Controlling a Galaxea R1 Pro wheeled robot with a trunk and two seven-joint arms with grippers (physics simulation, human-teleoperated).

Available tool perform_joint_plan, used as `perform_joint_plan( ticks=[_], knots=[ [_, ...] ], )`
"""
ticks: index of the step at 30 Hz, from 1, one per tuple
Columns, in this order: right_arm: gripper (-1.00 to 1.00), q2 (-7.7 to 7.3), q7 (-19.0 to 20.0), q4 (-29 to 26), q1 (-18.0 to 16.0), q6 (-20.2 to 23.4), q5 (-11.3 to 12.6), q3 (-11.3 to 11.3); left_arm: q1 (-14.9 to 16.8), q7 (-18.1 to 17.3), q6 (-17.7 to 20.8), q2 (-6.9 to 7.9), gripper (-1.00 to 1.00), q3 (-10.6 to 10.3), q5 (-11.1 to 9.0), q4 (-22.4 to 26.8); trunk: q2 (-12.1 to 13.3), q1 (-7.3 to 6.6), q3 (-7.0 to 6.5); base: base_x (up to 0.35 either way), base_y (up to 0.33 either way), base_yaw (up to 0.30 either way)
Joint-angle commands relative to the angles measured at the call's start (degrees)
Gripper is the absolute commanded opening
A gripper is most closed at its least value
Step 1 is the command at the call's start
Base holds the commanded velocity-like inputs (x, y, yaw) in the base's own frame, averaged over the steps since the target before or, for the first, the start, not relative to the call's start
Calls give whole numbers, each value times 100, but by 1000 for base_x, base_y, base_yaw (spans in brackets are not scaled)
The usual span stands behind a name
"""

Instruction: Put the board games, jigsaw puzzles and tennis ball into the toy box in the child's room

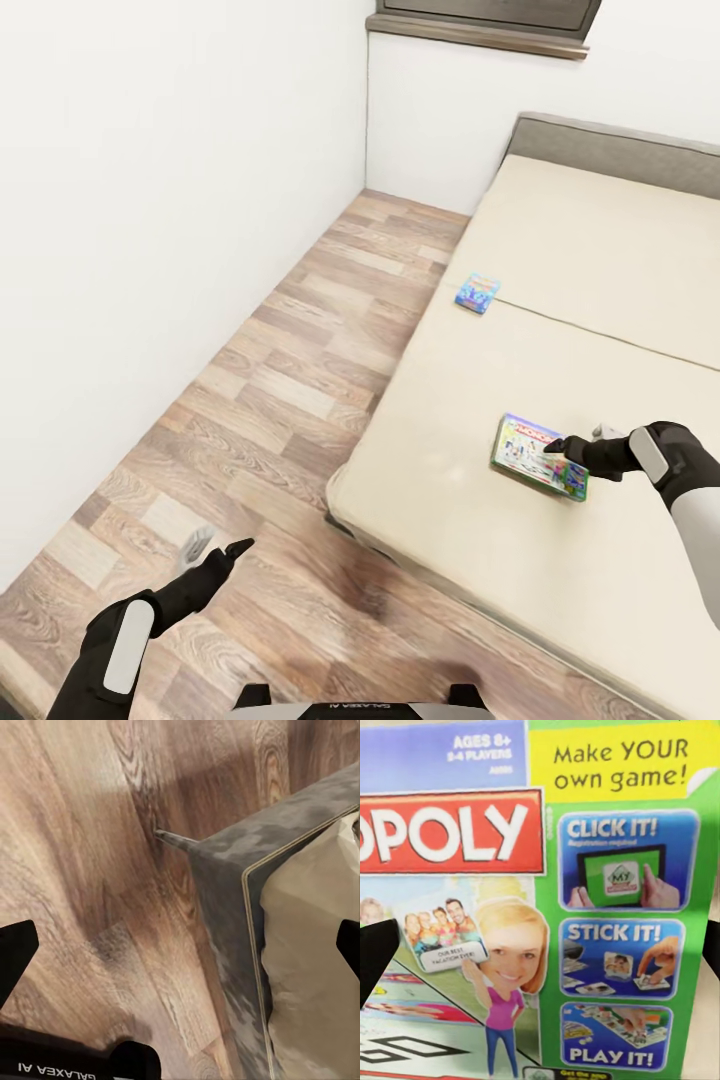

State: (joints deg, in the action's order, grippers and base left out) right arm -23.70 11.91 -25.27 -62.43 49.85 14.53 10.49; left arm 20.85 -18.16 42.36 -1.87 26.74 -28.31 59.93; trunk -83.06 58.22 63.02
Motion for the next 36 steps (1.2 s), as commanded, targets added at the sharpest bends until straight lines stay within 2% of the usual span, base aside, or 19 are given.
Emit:
perform_joint_plan(
  ticks=[1, 28, 36],
  knots=[
    [100, 32, 57, -6, 4, 34, 33, 41, 7, -18, 45, -9, 100, 22, -2, 2, -2, 50, 4, 0, 0, 95],
    [100, 27, 57, -13, 3, 34, 33, 47, 7, -7, 45, -15, 100, 16, 1, -6, -2, 50, 4, 0, 0, 22],
    [100, 24, 57, -13, 3, 34, 30, 49, 7, 9, 45, -15, 100, 16, 1, -27, -2, 50, -9, 0, 0, 121]
  ],
)
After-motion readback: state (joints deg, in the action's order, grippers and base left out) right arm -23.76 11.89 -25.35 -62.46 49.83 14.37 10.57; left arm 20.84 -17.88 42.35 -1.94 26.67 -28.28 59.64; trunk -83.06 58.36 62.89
